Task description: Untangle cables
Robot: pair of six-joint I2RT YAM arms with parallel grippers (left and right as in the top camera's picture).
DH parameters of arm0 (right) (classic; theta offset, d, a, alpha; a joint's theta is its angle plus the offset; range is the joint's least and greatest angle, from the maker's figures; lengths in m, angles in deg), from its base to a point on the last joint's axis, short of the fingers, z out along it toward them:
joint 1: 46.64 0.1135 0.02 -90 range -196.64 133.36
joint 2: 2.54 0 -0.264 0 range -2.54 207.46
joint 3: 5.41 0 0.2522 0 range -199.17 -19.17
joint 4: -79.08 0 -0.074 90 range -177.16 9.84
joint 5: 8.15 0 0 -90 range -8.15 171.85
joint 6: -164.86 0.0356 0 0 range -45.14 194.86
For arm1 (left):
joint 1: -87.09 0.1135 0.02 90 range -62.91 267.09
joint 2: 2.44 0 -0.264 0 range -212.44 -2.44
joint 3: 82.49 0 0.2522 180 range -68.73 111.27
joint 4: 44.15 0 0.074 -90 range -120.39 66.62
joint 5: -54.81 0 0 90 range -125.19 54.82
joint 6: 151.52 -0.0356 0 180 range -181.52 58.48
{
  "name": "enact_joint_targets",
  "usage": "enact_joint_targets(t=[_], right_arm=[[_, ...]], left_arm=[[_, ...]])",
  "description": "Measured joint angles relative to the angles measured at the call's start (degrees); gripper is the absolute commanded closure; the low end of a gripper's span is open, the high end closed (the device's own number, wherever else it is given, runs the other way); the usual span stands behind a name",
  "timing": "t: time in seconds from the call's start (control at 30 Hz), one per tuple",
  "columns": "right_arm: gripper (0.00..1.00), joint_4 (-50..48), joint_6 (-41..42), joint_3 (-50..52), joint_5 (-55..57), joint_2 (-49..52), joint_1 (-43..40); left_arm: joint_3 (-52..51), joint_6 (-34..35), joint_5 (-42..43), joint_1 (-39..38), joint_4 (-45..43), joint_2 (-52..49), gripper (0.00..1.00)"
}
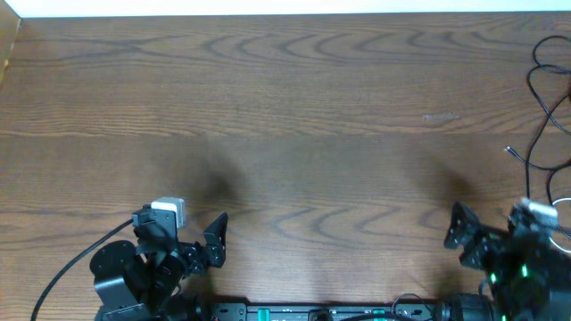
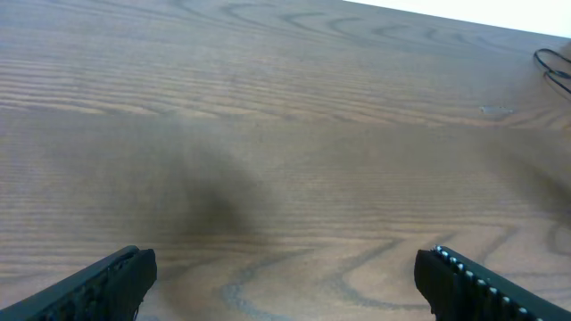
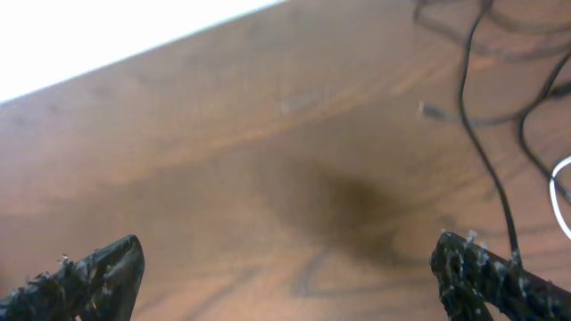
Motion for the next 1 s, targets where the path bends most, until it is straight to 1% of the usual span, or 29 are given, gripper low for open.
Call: enact_joint_targets(t=[0.1, 0.2, 0.5, 0.77, 1.0], right_arm=[[0.01, -0.2, 0.8, 0.7, 0.2, -5.8, 0.0], [0.01, -0.8, 1.4, 2.2, 0.1, -8.5, 0.0], [0.01, -2.4, 1.4, 8.5, -0.8, -8.6, 0.0], [0.01, -2.4, 1.4, 16.7, -0.9, -8.3, 0.0], [0.01, -2.6, 1.4, 17.2, -1.0, -8.3, 0.0]], left_arm=[[-0.4, 0.1, 0.2, 0.0, 0.1, 0.7, 0.02], [-0.4, 0.1, 0.2, 0.0, 0.1, 1.4, 0.02], [-4.0, -0.1, -0.1, 0.0, 0.2, 1.6, 0.02], [-7.8, -1.4, -0.1, 0.0, 0.5, 1.6, 0.02], [-9.6, -3.0, -0.1, 0.0, 0.1, 1.6, 0.02]])
